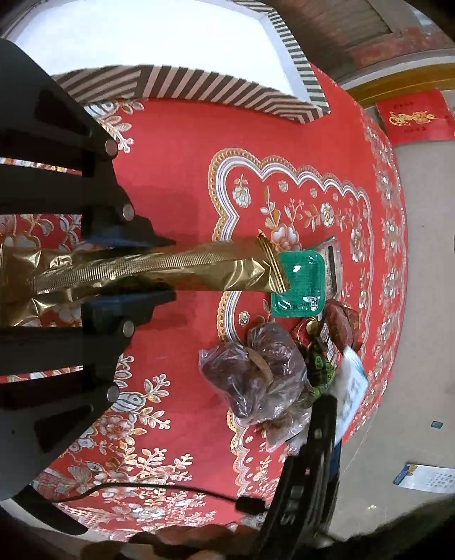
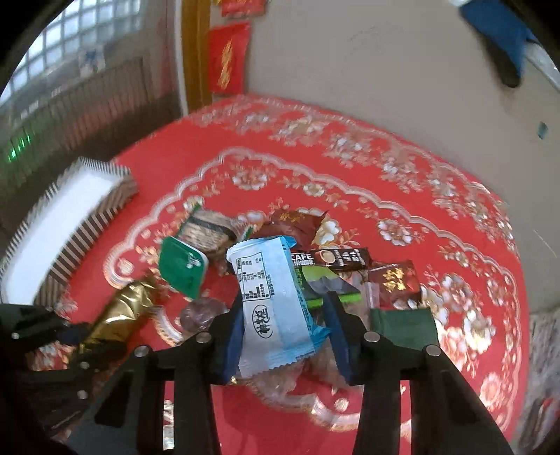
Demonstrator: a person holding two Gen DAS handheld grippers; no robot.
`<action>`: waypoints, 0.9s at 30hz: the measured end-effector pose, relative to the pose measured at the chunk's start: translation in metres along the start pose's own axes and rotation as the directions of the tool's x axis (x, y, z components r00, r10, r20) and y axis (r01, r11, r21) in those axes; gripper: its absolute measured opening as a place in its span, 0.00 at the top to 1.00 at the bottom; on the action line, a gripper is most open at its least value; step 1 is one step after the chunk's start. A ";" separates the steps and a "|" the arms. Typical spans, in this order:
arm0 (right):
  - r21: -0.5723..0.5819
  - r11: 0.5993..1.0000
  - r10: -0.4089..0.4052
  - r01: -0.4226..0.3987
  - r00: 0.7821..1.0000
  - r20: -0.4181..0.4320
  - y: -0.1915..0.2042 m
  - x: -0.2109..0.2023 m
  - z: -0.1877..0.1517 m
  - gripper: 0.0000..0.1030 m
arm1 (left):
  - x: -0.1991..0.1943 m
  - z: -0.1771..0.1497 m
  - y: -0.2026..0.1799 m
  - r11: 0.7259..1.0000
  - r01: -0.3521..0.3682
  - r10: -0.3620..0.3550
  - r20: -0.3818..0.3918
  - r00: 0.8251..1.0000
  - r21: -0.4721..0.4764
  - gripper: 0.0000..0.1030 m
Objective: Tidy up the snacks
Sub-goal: 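Carry both snacks into the white box and open both tools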
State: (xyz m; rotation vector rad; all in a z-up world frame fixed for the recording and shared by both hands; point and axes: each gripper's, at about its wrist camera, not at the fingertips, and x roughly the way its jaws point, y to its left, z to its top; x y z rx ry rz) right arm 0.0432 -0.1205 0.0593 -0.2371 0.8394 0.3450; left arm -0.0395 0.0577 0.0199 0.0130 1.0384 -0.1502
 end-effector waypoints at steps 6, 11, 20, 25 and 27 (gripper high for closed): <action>0.071 0.997 -0.006 -0.001 0.996 0.092 0.007 -0.035 -0.015 0.58 | -0.022 0.001 0.000 1.000 -0.006 0.006 0.056 0.998 0.003 0.82; 0.103 0.994 0.014 -0.028 0.991 0.132 0.020 -0.051 -0.022 0.58 | -0.041 0.005 0.007 1.000 -0.025 0.024 0.093 0.995 0.003 0.82; 0.108 0.991 0.062 -0.079 0.987 0.145 0.049 -0.050 -0.018 0.58 | -0.069 0.011 0.044 0.995 -0.090 0.094 0.149 0.984 -0.030 0.82; 0.097 0.989 0.096 -0.111 0.984 0.147 0.074 -0.044 -0.008 0.58 | -0.074 0.017 0.080 0.988 -0.135 0.145 0.156 0.977 -0.070 0.82; 0.086 0.989 0.108 -0.121 0.984 0.145 0.086 -0.040 -0.001 0.58 | -0.076 0.018 0.095 0.984 -0.158 0.170 0.158 0.973 -0.087 0.82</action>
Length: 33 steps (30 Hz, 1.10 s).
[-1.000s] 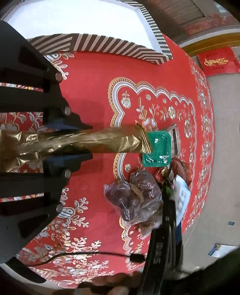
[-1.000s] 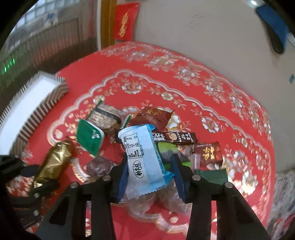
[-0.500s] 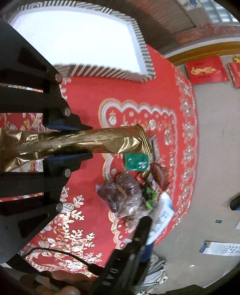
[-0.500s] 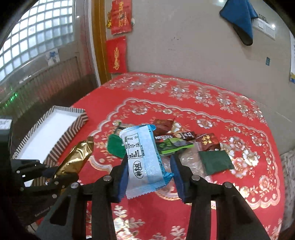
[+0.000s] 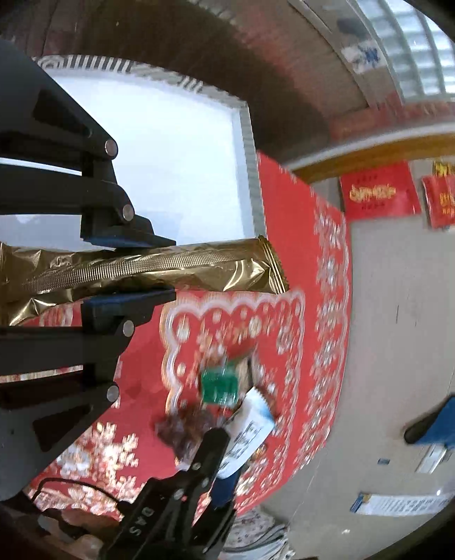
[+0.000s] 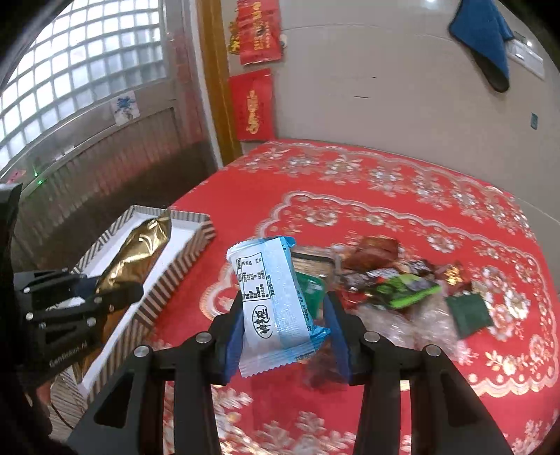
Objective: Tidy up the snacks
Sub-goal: 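Carry both snacks into the white box and open both tools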
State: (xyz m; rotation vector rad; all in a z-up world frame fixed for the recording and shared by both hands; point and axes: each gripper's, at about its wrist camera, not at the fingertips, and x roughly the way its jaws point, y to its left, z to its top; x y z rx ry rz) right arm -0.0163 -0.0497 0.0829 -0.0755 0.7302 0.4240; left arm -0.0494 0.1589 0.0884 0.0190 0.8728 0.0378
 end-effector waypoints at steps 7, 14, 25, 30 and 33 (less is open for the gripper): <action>-0.013 0.999 0.047 -0.047 0.999 -0.019 0.041 0.023 0.015 0.57 | 0.013 0.003 0.044 0.998 -0.064 0.063 -0.023 0.998 -0.030 0.82; -0.017 0.995 0.098 -0.099 0.993 -0.060 0.082 0.052 0.028 0.57 | 0.028 0.006 0.084 0.992 -0.105 0.102 -0.053 0.993 -0.073 0.82; -0.025 0.994 0.105 -0.110 0.984 -0.144 0.146 0.111 0.054 0.57 | 0.078 0.027 0.132 0.981 -0.137 0.115 -0.152 0.982 -0.139 0.82; -0.058 0.996 0.056 -0.067 0.982 -0.180 0.168 0.142 0.059 0.57 | 0.098 0.030 0.140 0.977 -0.139 0.107 -0.186 0.977 -0.164 0.82; -0.055 0.996 0.052 -0.064 0.980 -0.192 0.173 0.156 0.059 0.57 | 0.106 0.029 0.142 0.978 -0.140 0.107 -0.206 0.973 -0.157 0.82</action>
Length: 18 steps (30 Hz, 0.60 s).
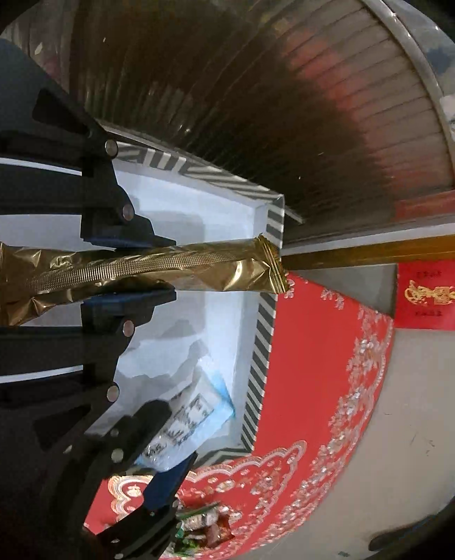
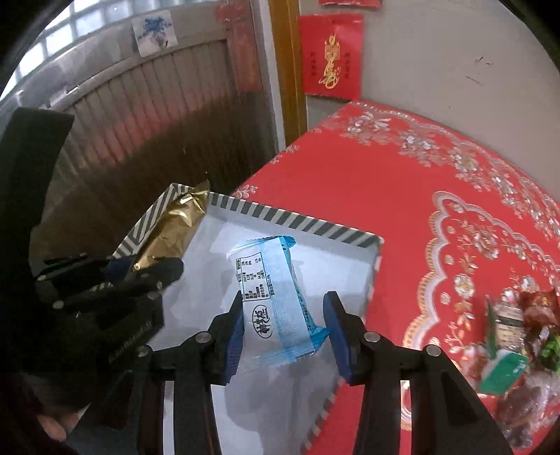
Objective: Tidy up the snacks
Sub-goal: 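Carry both snacks into the white box and open both tools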
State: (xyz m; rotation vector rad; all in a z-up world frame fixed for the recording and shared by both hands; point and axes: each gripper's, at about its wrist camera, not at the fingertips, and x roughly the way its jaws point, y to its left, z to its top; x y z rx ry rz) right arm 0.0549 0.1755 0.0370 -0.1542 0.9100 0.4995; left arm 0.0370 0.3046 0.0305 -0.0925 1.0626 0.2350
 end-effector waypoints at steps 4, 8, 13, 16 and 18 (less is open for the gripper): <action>0.008 1.000 0.022 -0.021 0.999 -0.030 0.000 0.015 0.000 0.55 | 0.010 -0.001 0.008 0.999 0.026 -0.027 -0.035 0.999 -0.035 0.79; 0.016 0.999 0.053 -0.052 0.997 -0.053 -0.001 0.020 -0.002 0.54 | 0.015 -0.001 0.013 0.999 0.018 -0.021 -0.053 0.998 -0.051 0.58; 0.052 0.993 0.112 -0.110 0.993 -0.043 -0.011 0.016 -0.006 0.45 | 0.005 -0.001 0.022 0.995 0.024 -0.026 -0.017 1.000 -0.096 0.41; 0.059 0.988 0.147 -0.145 0.988 -0.040 -0.012 0.010 -0.008 0.45 | -0.009 -0.004 0.025 0.993 0.032 -0.032 0.003 0.999 -0.113 0.41; 0.037 0.989 0.141 -0.140 0.990 -0.018 -0.009 -0.002 -0.012 0.45 | -0.021 -0.007 0.022 0.995 0.029 -0.026 0.027 0.999 -0.099 0.41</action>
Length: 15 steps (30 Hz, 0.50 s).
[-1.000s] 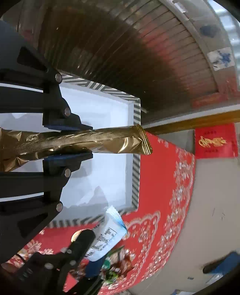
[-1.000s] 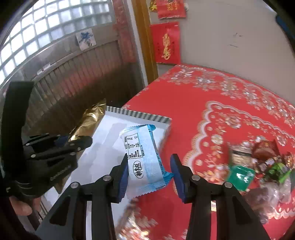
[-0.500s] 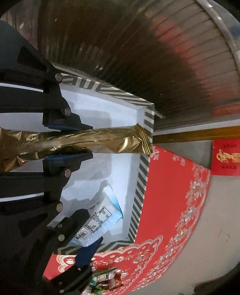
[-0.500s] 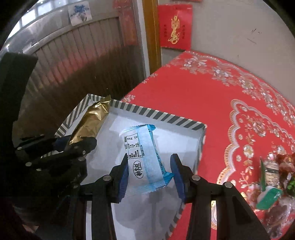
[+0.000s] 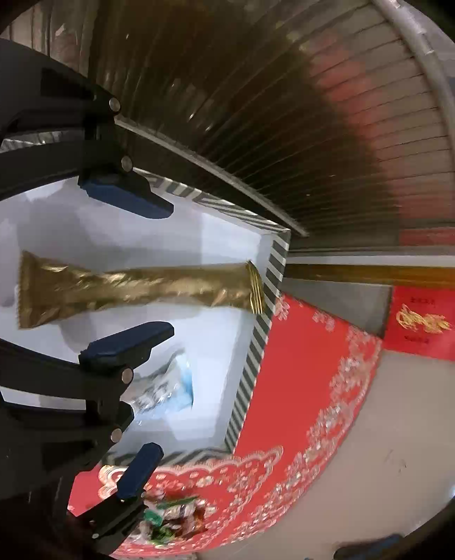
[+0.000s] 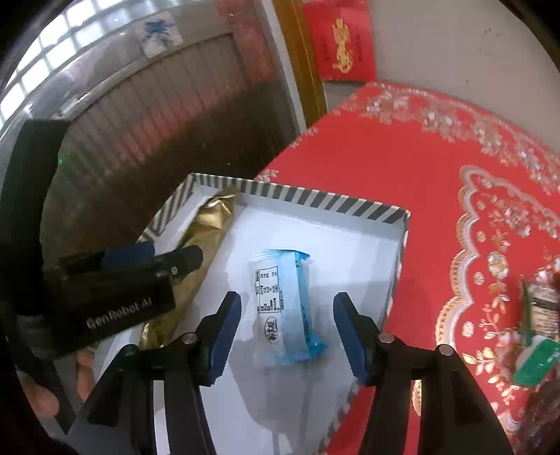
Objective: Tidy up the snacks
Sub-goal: 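Carry both snacks into the white box and open both tools, then move the left tool to the green sauce packet and grasp it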
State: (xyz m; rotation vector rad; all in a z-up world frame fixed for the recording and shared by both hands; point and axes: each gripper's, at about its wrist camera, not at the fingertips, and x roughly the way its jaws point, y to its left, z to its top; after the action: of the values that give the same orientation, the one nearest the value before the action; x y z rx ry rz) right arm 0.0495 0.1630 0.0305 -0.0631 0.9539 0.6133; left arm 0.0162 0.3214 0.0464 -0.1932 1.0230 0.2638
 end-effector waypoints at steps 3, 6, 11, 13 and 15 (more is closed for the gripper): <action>-0.012 1.000 0.004 -0.004 0.999 0.038 -0.001 -0.021 -0.009 0.43 | -0.021 -0.009 -0.011 0.999 -0.007 0.005 0.043 0.999 0.036 0.39; 0.010 1.000 0.018 -0.018 0.998 0.062 -0.012 -0.044 -0.022 0.39 | -0.043 -0.022 -0.026 0.997 0.035 -0.040 0.078 0.996 0.065 0.33; 0.036 0.999 -0.045 0.041 0.991 0.128 -0.041 -0.090 -0.052 0.36 | -0.067 -0.041 -0.059 0.989 0.101 -0.112 0.105 0.988 0.109 0.30; 0.055 0.996 -0.077 0.069 0.986 0.149 -0.057 -0.106 -0.066 0.36 | -0.073 -0.049 -0.076 0.983 0.133 -0.147 0.106 0.983 0.128 0.30; 0.075 0.992 -0.111 0.100 0.981 0.160 -0.072 -0.121 -0.079 0.35 | -0.074 -0.055 -0.094 0.976 0.163 -0.177 0.093 0.980 0.143 0.30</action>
State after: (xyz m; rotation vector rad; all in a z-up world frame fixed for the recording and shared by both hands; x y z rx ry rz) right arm -0.0236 0.0229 0.0631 -0.0030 0.8051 0.4807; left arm -0.0359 0.2074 0.0854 -0.1421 0.9096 0.0479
